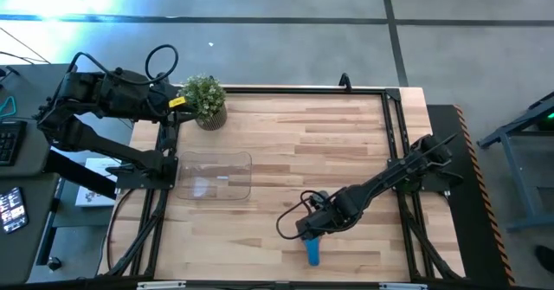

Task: Nest measuring cups in basket
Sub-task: Put the nested measuring cups into the transparent bin

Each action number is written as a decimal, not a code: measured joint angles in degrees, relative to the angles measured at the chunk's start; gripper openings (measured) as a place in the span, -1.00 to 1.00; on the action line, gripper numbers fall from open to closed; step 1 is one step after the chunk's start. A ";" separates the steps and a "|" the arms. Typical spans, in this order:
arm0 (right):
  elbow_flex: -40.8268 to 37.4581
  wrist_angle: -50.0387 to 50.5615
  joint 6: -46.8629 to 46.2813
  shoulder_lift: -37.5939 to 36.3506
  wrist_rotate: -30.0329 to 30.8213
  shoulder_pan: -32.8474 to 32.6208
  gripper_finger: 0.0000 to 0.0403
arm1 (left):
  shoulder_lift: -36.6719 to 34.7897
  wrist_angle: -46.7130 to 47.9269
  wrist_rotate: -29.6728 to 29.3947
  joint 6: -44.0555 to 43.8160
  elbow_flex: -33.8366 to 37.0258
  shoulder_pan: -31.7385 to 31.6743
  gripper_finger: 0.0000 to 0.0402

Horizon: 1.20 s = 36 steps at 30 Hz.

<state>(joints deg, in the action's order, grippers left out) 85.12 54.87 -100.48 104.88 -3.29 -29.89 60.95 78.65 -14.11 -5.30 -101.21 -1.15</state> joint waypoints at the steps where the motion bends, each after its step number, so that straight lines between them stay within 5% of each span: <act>1: 0.00 -0.03 -0.03 -0.01 0.01 0.00 -0.74 | 0.00 0.01 0.00 0.00 0.00 0.00 -0.67; 14: 0.00 -2.85 -1.37 -0.63 4.52 1.15 -0.74 | -7.24 -1.74 1.34 -3.53 3.64 0.05 -0.67; 28: 0.02 -6.86 1.50 -1.39 5.10 5.54 -0.74 | -25.77 -14.84 1.55 -5.10 23.98 0.06 -0.67; 36: 0.02 -15.07 2.99 -1.93 11.75 7.00 -0.74 | -37.79 -24.27 1.56 -5.08 37.15 0.07 -0.67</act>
<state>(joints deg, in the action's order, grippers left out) 85.14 39.80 -97.49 102.95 8.46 -22.89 23.15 54.39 -12.55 -10.38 -64.06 -1.08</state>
